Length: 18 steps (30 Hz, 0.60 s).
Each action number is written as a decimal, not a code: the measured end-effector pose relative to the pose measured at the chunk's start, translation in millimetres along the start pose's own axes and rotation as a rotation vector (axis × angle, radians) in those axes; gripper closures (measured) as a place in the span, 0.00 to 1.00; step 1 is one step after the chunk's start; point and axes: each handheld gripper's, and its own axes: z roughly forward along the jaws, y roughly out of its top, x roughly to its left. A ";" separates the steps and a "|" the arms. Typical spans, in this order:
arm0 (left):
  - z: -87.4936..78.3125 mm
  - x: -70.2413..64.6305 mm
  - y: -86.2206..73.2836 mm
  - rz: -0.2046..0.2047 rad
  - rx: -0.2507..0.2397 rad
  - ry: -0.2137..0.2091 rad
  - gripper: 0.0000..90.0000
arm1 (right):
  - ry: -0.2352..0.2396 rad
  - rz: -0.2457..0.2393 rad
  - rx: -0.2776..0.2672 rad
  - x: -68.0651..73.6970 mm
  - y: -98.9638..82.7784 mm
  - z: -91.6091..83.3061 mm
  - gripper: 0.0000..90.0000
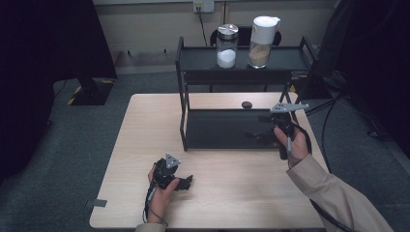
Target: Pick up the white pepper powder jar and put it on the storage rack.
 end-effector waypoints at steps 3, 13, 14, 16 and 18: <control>0.0 0.0 0.0 0.000 0.000 0.000 0.00 | 0.008 0.005 0.017 -1.2 -11.6 5.3 0.00; 0.0 0.0 -0.1 0.000 0.000 0.000 0.00 | 0.020 0.004 0.089 -2.8 -51.1 24.5 0.00; 0.0 0.0 -0.1 -0.001 -0.001 0.000 0.00 | 0.022 -0.002 0.101 -2.6 -55.7 26.6 0.00; 0.0 -0.1 -0.1 -0.001 -0.001 0.000 0.00 | 0.017 -0.015 0.135 -1.0 -65.5 31.7 0.01; 0.0 0.0 -0.1 -0.001 -0.001 0.000 0.00 | 0.015 -0.031 0.161 0.4 -72.6 35.7 0.01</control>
